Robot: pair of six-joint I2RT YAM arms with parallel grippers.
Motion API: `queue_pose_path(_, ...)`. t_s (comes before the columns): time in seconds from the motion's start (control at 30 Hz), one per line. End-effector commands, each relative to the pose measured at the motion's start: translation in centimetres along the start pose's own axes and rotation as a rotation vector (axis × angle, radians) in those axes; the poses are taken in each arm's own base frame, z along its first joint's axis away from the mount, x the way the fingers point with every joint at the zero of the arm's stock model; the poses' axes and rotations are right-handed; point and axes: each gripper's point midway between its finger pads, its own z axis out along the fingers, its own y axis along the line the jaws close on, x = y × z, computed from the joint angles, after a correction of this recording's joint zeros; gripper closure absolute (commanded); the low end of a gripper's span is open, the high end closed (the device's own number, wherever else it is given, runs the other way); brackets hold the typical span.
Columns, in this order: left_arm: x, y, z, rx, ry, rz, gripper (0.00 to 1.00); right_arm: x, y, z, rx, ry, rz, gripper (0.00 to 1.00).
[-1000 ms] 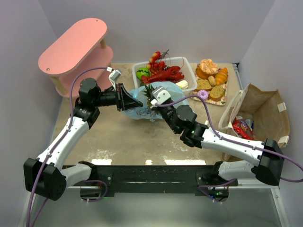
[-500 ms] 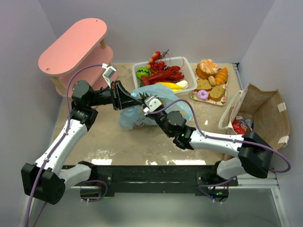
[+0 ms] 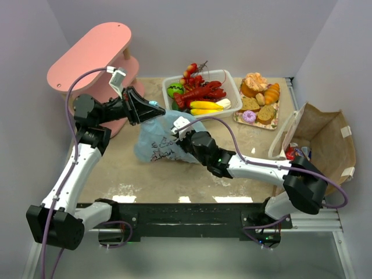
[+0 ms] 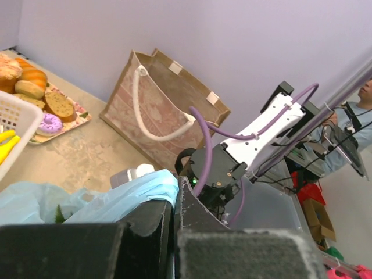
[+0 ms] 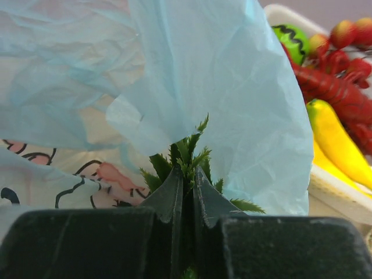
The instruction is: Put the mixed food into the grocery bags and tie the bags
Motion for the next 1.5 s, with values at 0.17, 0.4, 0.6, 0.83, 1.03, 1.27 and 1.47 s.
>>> queue_pose_path(0.17, 4.0, 11.9, -1.9, -0.386, 0.131, 0.066, 1.00, -4.0, 2.8, -1.7, -0.208, 0.052, 0.130, 0.25)
queue_pose_path(0.4, 5.6, 16.4, -4.2, -0.596, 0.154, 0.115, 1.00, -11.8, 2.2, -5.1, -0.301, -0.082, 0.220, 0.11)
queue_pose_path(0.6, 6.8, 18.0, -5.6, -0.662, 0.195, 0.105, 1.00, -15.2, -0.6, -5.7, -0.260, -0.122, 0.231, 0.09)
queue_pose_path(0.83, 7.1, 17.2, -5.9, -0.639, 0.185, 0.134, 1.00, -10.0, -9.5, 2.5, -0.046, 0.085, 0.207, 0.01)
queue_pose_path(1.03, 7.1, 17.0, -6.0, -0.633, 0.175, 0.134, 1.00, -3.8, -13.8, 9.3, 0.149, 0.305, 0.144, 0.01)
queue_pose_path(1.27, 7.3, 17.0, -6.0, -0.618, 0.175, 0.114, 1.00, 0.0, -14.6, 11.6, 0.313, 0.395, 0.278, 0.04)
queue_pose_path(1.47, 7.2, 16.6, -5.9, -0.604, 0.165, 0.112, 1.00, 2.2, -16.2, 10.8, 0.538, 0.435, 0.272, 0.04)
